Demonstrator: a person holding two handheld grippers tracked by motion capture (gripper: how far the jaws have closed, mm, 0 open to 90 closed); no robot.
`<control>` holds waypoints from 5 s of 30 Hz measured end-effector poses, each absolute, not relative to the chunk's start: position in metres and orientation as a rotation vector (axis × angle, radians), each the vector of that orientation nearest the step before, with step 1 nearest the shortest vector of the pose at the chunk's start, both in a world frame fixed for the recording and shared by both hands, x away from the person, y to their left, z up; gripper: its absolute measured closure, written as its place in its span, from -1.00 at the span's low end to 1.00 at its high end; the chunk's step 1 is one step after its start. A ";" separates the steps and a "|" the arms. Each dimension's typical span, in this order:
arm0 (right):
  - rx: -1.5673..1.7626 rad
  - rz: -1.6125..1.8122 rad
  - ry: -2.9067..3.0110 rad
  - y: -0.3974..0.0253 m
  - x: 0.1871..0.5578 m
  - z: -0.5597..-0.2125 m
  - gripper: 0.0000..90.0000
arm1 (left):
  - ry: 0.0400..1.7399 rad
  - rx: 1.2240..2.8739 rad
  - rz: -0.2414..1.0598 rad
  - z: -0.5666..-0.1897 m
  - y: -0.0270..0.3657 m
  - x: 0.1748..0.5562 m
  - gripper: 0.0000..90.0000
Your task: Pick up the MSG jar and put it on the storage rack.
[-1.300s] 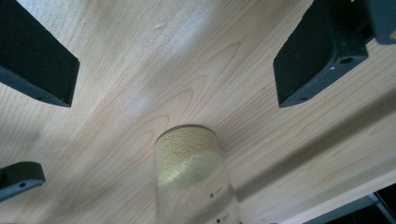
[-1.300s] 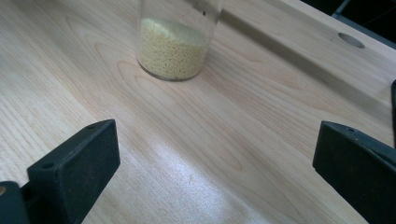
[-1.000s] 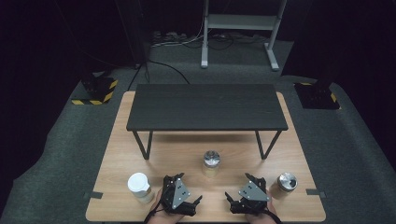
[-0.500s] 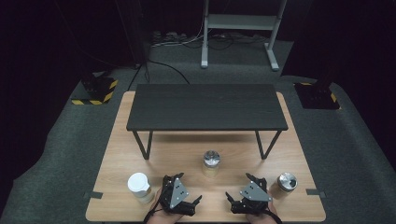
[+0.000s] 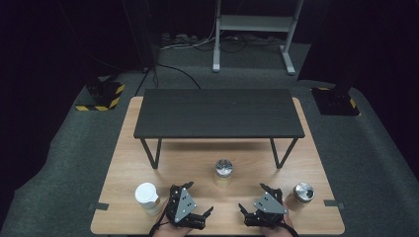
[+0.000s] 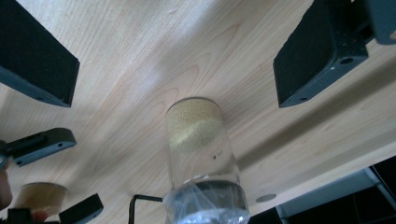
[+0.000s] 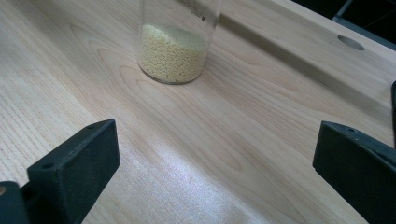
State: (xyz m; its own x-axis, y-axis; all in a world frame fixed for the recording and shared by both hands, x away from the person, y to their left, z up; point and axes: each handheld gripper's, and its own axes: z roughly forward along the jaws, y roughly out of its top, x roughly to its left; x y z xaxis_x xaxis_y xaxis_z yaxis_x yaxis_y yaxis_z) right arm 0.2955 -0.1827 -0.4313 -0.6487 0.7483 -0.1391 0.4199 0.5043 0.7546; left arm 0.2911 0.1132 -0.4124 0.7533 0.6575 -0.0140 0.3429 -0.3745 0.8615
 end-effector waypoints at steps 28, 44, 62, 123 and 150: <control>0.942 0.976 2.299 -0.182 0.295 -0.431 -1.00 | 0.726 1.894 0.463 -0.361 0.137 0.280 -0.99; 0.938 0.976 2.300 -0.182 0.294 -0.431 -1.00 | 0.784 1.839 0.514 -0.345 0.174 0.278 -0.99; 0.940 0.982 2.296 -0.182 0.294 -0.431 -1.00 | 0.867 1.793 0.594 -0.343 0.219 0.272 -0.99; 0.938 0.989 2.305 -0.183 0.294 -0.431 -1.00 | 0.959 1.791 0.552 -0.405 0.248 0.267 -0.99; 0.938 0.996 2.299 -0.183 0.294 -0.431 -1.00 | 0.989 1.801 0.501 -0.423 0.260 0.265 -0.57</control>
